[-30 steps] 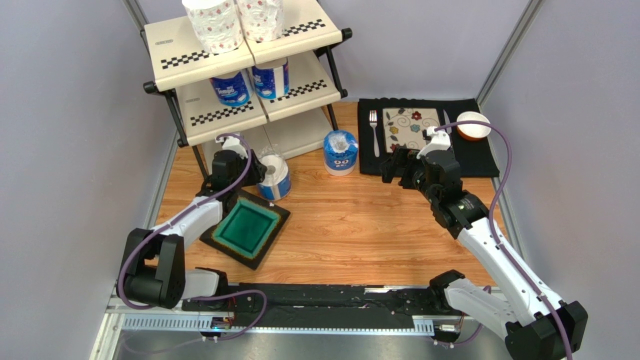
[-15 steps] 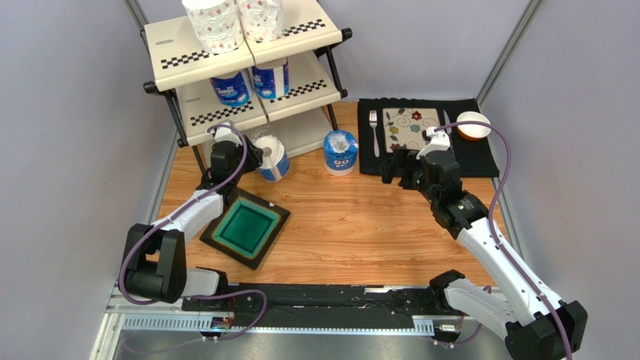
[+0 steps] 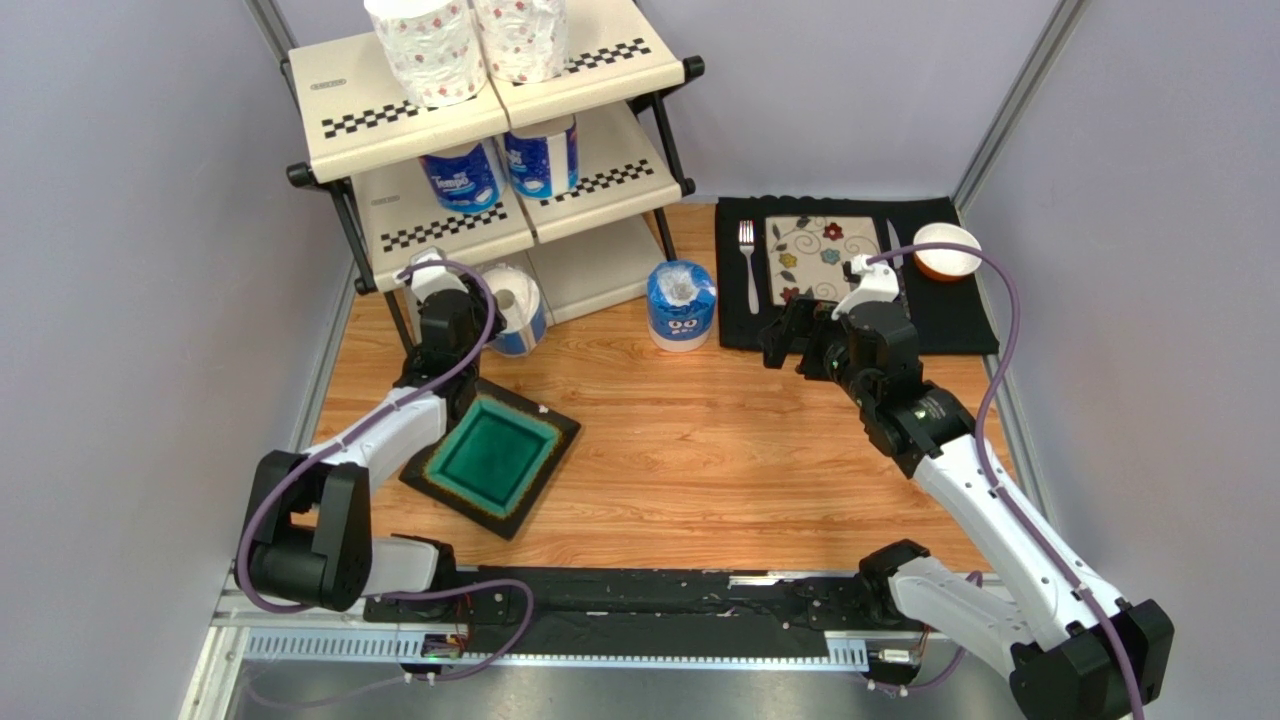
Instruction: Place and organize the paper towels onto the shelf
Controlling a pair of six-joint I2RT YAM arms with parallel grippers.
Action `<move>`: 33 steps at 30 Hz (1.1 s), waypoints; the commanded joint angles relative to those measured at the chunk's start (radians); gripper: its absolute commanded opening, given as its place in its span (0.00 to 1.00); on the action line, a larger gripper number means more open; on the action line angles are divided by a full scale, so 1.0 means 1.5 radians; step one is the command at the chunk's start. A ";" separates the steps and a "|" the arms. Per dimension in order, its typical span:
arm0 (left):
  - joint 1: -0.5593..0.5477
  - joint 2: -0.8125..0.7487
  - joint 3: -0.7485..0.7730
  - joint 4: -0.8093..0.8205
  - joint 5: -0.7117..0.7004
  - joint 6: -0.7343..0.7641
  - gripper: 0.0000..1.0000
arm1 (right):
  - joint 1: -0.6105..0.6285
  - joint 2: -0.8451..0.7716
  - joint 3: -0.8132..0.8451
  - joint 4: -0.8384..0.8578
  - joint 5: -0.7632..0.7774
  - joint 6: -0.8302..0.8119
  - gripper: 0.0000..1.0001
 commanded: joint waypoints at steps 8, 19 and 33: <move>-0.004 0.018 -0.033 0.226 -0.098 -0.030 0.27 | 0.001 0.017 0.001 0.009 -0.005 -0.004 0.96; -0.004 0.076 -0.029 0.312 -0.119 -0.037 0.28 | 0.000 0.035 0.005 0.009 -0.004 -0.005 0.96; -0.003 0.139 -0.018 0.390 -0.128 -0.083 0.30 | 0.001 0.046 0.003 0.008 -0.004 -0.007 0.96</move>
